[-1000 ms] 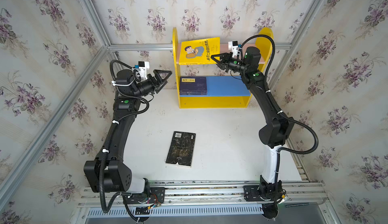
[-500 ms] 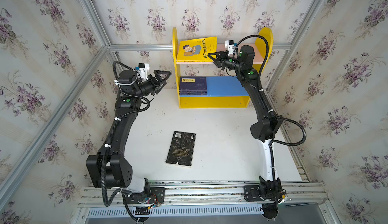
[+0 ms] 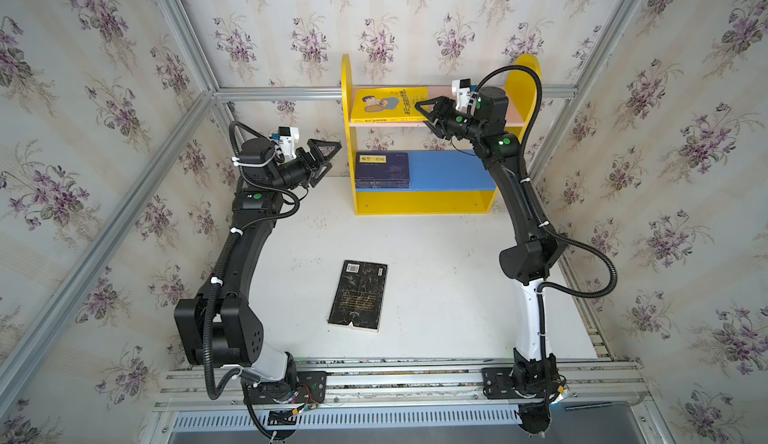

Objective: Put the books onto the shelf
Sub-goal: 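Push the yellow book upright against the shelf side with the right gripper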

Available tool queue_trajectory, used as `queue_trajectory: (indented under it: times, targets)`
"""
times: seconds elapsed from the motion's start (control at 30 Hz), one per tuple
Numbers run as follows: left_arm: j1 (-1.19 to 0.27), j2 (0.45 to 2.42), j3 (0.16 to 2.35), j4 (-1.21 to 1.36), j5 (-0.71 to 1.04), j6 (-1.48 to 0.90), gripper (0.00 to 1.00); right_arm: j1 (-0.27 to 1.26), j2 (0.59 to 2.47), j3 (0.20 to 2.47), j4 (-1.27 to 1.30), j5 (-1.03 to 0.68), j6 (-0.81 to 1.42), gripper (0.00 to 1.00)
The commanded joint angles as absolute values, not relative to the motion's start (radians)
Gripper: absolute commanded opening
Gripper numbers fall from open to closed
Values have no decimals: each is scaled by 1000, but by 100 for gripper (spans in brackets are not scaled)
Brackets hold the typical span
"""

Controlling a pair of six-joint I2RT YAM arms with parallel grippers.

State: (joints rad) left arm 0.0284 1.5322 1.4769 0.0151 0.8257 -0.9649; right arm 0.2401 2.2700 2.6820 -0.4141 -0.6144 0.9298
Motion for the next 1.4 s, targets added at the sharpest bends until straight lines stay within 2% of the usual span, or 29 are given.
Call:
queue_trajectory:
  times: [0.0,0.13,0.33,0.6,0.8,1.07,1.2,1.37]
  targets:
    - [28,1534,1473,37,837,-970,99,245,2245,2688,-577,-489,825,59]
    - [29,1535,1468,37,839,-973,99,253,2224,2686,-633,-407,750,58]
    - [28,1531,1459,37,845,-973,99,265,2228,2686,-633,-333,678,48]
    - [27,1519,1429,37,847,-974,99,276,2277,2684,-502,-422,669,39]
    - [28,1517,1422,37,850,-972,99,276,2302,2684,-450,-496,641,39]
    - [28,1522,1426,36,858,-974,99,276,2346,2684,-327,-573,696,47]
    - [27,1517,1419,34,858,-972,99,276,2354,2684,-310,-566,722,48]
    - [28,1502,1400,31,856,-967,99,275,2321,2684,-428,-465,692,51]
